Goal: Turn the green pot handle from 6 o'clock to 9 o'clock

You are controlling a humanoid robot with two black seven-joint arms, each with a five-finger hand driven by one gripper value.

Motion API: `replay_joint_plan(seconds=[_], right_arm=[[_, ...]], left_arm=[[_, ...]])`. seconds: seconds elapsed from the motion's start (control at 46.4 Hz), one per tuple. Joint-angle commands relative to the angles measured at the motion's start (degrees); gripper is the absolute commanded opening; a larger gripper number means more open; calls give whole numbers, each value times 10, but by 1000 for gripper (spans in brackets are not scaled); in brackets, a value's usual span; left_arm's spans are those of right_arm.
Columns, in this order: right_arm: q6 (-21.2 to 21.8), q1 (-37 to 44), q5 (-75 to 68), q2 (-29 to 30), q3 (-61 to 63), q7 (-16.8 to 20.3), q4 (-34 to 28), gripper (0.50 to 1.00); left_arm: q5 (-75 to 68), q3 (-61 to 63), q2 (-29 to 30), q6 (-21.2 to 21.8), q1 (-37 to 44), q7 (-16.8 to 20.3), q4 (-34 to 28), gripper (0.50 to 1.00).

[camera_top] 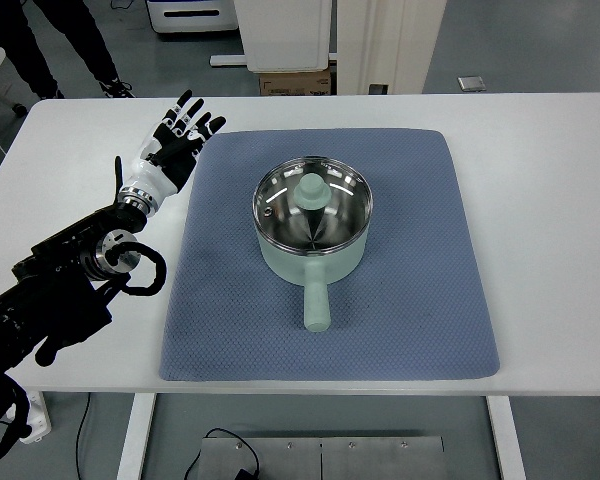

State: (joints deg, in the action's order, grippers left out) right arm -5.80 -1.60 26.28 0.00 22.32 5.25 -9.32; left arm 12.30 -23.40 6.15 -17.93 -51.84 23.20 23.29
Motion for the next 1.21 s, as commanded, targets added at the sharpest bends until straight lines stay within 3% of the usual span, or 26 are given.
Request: replay_joint_plan(seconds=[0.0,1.186], right_arm=[[0,0,0,0,0,0,0,1000],[0,0,-1,0,0,-1,0,1000]], left_arm=[[0,-1,0,0,2,0,-1,1000],[0,-1,2,1,-2,4,0,1000]])
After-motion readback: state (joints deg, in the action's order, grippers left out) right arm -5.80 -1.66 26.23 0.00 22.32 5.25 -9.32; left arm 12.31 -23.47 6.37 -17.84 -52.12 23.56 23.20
